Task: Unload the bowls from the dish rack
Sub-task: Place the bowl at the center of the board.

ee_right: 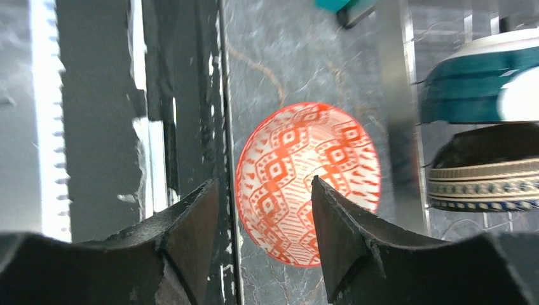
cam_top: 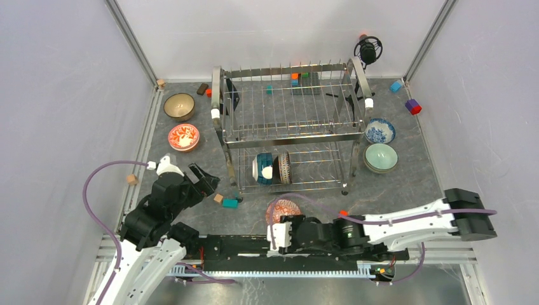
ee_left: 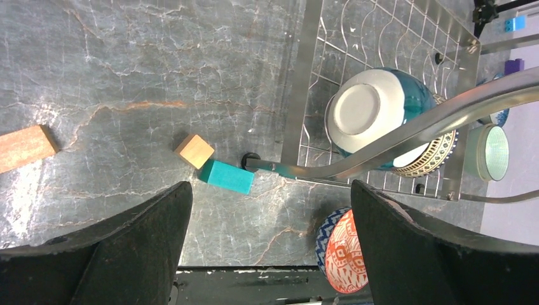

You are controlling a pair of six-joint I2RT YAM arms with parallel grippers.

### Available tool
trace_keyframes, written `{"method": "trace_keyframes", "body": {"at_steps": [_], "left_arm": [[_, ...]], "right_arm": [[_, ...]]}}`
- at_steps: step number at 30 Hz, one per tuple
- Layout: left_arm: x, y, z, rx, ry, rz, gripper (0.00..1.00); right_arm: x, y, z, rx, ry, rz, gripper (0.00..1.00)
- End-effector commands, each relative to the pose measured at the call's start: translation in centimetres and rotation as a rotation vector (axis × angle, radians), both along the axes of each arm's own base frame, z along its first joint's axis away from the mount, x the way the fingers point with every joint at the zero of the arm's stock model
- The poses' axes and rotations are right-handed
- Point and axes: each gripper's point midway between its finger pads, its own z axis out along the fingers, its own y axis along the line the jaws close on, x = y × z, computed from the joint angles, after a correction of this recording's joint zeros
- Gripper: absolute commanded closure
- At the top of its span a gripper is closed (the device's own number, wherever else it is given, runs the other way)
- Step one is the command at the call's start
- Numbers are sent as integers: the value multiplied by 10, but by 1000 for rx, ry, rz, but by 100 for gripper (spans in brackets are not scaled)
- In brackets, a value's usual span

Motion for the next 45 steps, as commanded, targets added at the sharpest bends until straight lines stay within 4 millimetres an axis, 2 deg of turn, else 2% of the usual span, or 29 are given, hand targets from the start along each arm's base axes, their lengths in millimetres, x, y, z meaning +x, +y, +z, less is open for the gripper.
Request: {"method": "trace_keyframes", "body": {"at_steps": [1,5,9,12,15,23,27,35,39,45], "left_arm": [[16,-1,38,19,-156,-27,0],[25,-14,65,25,-290,-129,0],[40,-28,86,-10,-450,-173,3],[50,-36,85,-31,-488,-185,7],[57,-48,75,-55,-497,-221,10],[62,-54,92,-93,-641,-240,10],[69,-58,82,-83,-595,-243,9],[84,-57,53,-72,-490,-184,10],[90,-57,49,-77,-482,-164,12],[102,-58,40,-55,-434,-140,16]], "right_arm": [[2,14,73,300,71,-74,39],[19,0,106,504,91,-201,37],[48,-25,114,579,44,-395,37],[61,-40,113,626,39,-503,37],[69,-56,112,678,48,-582,37],[75,-81,133,688,68,-656,31],[83,-98,151,720,38,-715,31],[106,-156,193,807,-42,-923,30],[116,-187,198,809,-117,-1080,28],[123,-221,201,820,-248,-1261,26]]}}
